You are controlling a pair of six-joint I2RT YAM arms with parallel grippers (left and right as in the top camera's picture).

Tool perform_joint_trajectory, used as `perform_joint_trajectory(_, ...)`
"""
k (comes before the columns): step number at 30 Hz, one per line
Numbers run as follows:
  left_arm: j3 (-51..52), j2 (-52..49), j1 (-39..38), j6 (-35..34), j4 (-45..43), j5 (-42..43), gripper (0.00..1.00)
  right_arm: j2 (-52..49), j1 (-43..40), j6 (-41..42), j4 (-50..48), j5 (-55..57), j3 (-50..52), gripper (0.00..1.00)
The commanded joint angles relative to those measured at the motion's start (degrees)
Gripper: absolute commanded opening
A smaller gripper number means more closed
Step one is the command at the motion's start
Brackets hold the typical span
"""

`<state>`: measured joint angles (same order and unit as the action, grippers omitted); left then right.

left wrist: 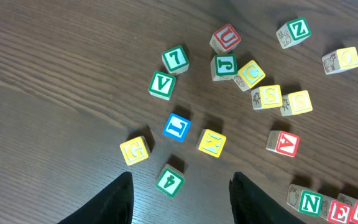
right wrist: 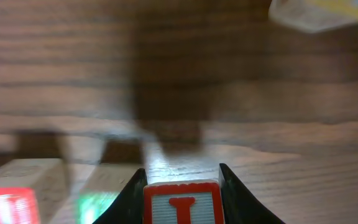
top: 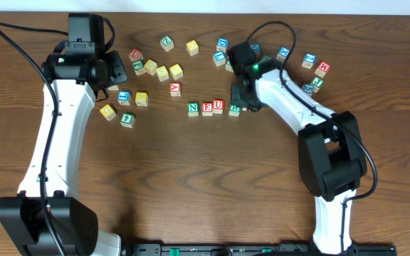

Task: Spell out NEURIPS
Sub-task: 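Carry the red I block forward and place it right of the R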

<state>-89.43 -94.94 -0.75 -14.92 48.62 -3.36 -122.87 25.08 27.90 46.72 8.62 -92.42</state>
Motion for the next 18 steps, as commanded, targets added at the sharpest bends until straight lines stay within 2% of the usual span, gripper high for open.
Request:
perform_joint_trajectory(1, -0.04, 0.22, 0.15, 0.72, -0.04, -0.55, 0.49, -0.5, 0.39, 0.74, -1.55, 0.52, 2.32, 0.24)
perform_joint_trajectory(9, -0.04, 0.22, 0.15, 0.7, -0.07, -0.55, 0.49, -0.5, 0.31, -1.01, -2.69, 0.52, 2.34, 0.25)
perform_joint_trajectory(18, -0.04, 0.22, 0.15, 0.7, -0.26, -0.55, 0.49, -0.5, 0.31, -1.42, -2.82, 0.48, 2.34, 0.38)
